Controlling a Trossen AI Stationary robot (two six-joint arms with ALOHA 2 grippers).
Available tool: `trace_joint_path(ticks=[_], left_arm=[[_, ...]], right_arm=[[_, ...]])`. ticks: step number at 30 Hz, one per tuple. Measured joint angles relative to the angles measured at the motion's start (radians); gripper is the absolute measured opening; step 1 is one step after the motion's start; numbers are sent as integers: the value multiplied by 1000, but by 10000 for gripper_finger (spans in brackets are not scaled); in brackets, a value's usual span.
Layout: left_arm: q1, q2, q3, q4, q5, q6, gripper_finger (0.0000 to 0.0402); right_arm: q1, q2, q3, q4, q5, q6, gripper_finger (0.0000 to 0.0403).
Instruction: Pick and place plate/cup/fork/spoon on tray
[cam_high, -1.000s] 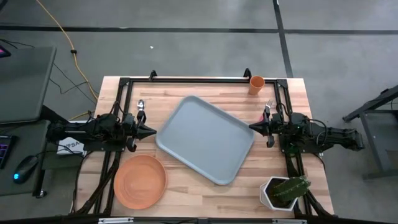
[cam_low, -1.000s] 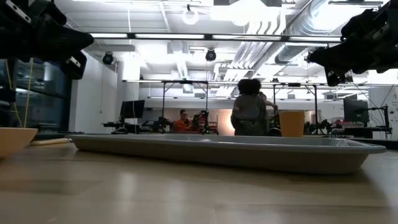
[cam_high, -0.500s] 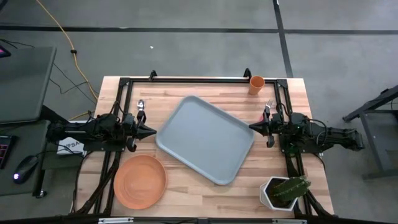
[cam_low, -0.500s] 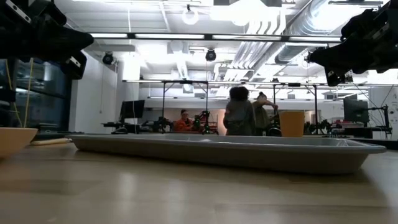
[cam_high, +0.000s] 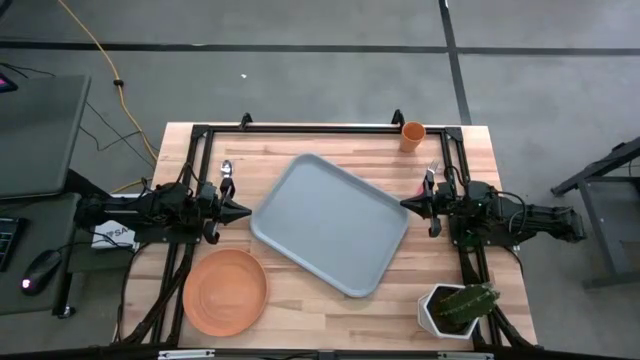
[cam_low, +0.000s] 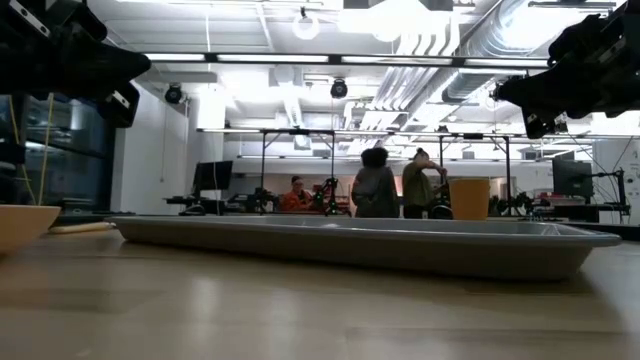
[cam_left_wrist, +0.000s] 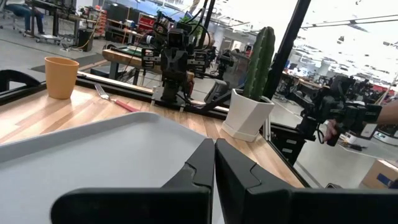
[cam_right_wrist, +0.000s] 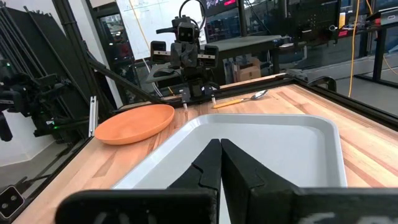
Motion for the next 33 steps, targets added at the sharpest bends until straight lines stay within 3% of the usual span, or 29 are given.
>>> trace_joint_path(ticks=[4,8,12,15,20,27,33], left_arm=[[0,0,0,0,0,0,1],[0,0,0,0,0,0,1],[0,0,0,0,0,0,1],[0,0,0,0,0,0,1],[0,0,0,0,0,0,1],[0,0,0,0,0,0,1],[0,0,0,0,0,0,1]], right_arm=[[0,0,0,1,0,19,0],[0,0,0,62,6,236,0],[0,0,0,239,64,515,0],[0,0,0,392,194,618,0],[0,0,35,593,388,614,0],[0,72,209,532,393,438,0],[0,309,500,471,455,239,0]])
